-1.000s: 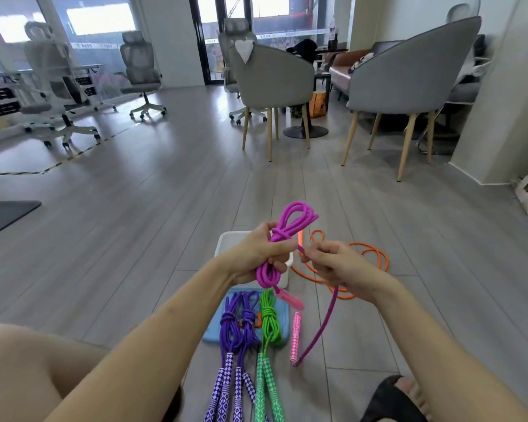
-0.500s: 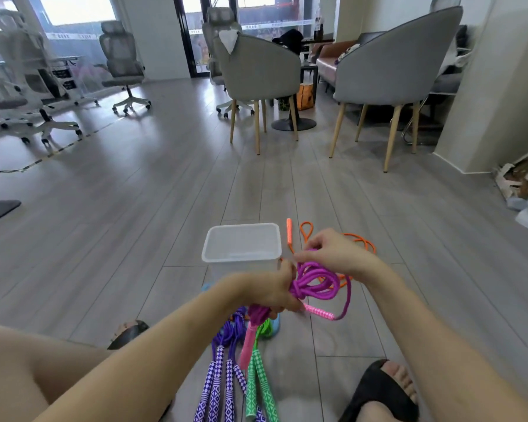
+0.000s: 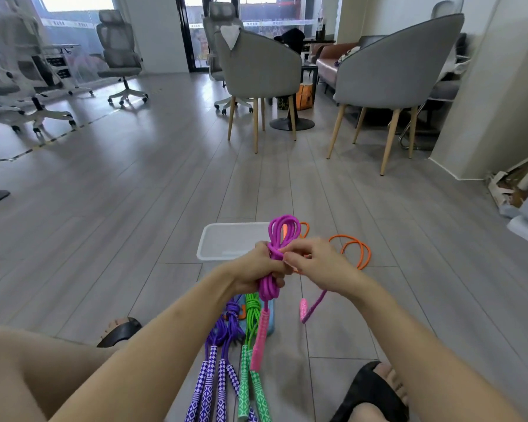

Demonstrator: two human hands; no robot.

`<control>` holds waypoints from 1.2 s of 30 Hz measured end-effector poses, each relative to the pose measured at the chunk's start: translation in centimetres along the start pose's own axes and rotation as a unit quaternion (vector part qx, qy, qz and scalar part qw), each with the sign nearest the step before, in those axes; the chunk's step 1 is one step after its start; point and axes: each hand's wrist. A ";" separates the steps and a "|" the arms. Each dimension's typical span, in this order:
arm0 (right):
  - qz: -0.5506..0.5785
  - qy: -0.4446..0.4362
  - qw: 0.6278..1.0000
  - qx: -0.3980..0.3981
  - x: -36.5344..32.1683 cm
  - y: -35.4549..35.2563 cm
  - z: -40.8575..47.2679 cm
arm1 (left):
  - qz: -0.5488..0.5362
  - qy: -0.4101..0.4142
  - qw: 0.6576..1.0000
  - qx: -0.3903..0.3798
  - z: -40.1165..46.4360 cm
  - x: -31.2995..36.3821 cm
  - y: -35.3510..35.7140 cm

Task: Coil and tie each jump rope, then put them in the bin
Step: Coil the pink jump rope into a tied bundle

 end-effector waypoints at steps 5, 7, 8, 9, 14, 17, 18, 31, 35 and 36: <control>0.302 0.031 0.953 0.002 0.9 -1.7 -0.4 | -0.137 0.055 0.987 -0.056 -0.7 3.7 -0.7; 0.324 0.043 0.945 -0.030 1.6 -2.6 -0.7 | -0.160 0.077 0.982 -0.057 -1.1 4.8 -0.6; 0.318 0.051 0.946 -0.034 2.0 -2.9 -0.8 | -0.160 0.090 0.982 -0.048 -1.1 5.1 -0.5; 0.310 0.061 0.948 -0.032 2.3 -3.1 -0.9 | -0.154 0.100 0.982 -0.036 -1.2 5.4 -0.3; 0.264 0.086 0.961 -0.010 3.0 -4.7 -1.2 | -0.030 0.083 0.994 -0.059 -1.9 5.6 0.4; 0.223 0.086 0.971 -0.019 3.9 -5.6 -1.1 | 0.120 0.041 0.984 -0.128 -2.6 6.2 0.2; 0.207 0.084 0.974 -0.027 4.3 -5.8 -1.1 | 0.192 0.034 0.971 -0.137 -2.7 6.4 0.2; 0.049 0.134 0.964 -0.224 3.0 -5.3 -1.4 | 0.359 -0.071 0.902 -0.228 -2.3 4.9 1.5; -0.157 0.131 0.971 -0.128 0.4 -4.5 -0.5 | 0.394 -0.070 0.910 -0.106 -1.3 2.6 2.2; -0.171 0.127 0.970 -0.113 0.0 -4.1 -0.3 | 0.394 -0.064 0.915 -0.066 -1.1 2.1 2.1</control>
Point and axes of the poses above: each hand's wrist, its own z-axis towards the middle knuckle, its own y-axis out of the palm, x = y × z, and after that the axes turned 6 degrees about -x, right-handed
